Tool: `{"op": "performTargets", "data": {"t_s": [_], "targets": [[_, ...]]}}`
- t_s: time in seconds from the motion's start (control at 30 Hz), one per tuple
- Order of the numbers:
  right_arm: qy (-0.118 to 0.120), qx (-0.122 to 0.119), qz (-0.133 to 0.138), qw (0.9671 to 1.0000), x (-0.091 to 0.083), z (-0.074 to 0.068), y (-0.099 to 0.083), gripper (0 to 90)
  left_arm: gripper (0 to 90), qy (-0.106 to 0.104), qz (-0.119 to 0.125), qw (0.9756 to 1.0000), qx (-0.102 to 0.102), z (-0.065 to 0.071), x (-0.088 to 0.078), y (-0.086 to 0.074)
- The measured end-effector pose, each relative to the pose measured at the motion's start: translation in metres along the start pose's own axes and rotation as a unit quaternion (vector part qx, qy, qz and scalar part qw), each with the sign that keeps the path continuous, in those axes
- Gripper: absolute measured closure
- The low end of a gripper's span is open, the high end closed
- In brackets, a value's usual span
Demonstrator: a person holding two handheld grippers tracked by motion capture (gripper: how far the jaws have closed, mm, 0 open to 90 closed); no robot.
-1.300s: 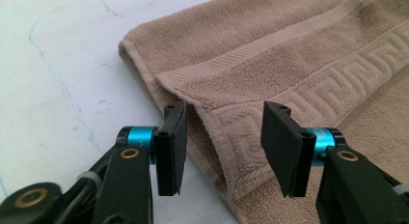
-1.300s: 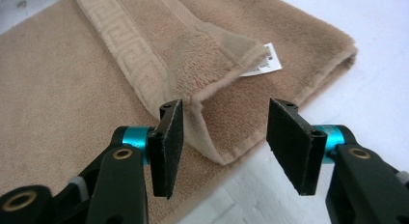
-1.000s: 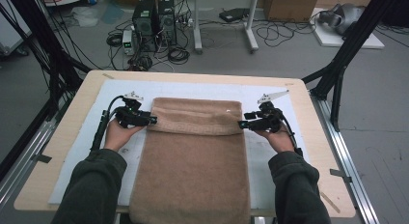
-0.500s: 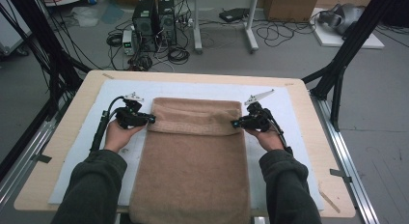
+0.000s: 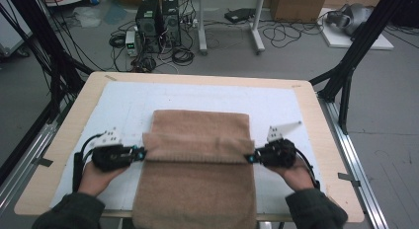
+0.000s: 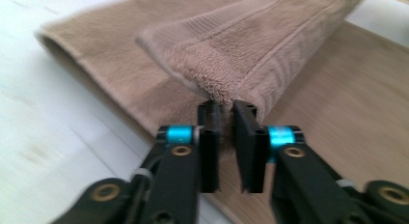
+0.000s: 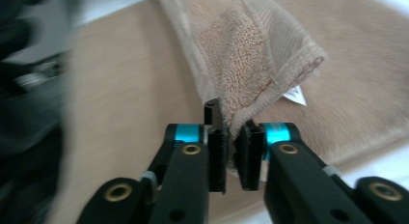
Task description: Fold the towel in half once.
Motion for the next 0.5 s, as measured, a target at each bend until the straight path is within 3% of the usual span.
{"op": "performTargets", "data": {"t_s": [0.03, 0.07, 0.2, 0.33, 0.5], "targets": [[0.005, 0.007, 0.006, 0.9999, -0.001, -0.006, -0.006, 65.4, 59.4, -0.013, -0.007, 0.9999, -0.003, 0.003, -0.003, -0.007], [0.018, 0.013, 0.016, 0.9996, -0.003, -0.011, -0.01, 63.9, 55.1, -0.016, -0.009, 0.9998, 0.0, 0.006, -0.006, -0.011], [0.007, 0.021, 0.04, 0.999, -0.01, -0.006, -0.009, 60.5, 51.9, -0.011, -0.008, 0.9999, -0.006, -0.002, -0.011, -0.007], [0.0, 0.036, 0.022, 0.9991, 0.001, 0.009, -0.003, 58.0, 52.1, -0.004, -0.01, 0.9998, -0.017, -0.012, -0.002, 0.006], [-0.017, 0.031, -0.019, 0.9992, 0.026, 0.022, 0.001, 58.0, 56.1, 0.02, -0.032, 0.9989, -0.026, -0.024, 0.013, 0.017]]}}
Point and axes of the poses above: each handheld gripper's, and its own axes: x roughly forward along the jaws, y roughly out of its top, z roughly to its right, the point moved 5 cm from there along x, roughly forward along the jaws, and after that the axes turned 12 degrees about -z, right-handed, at the moved point
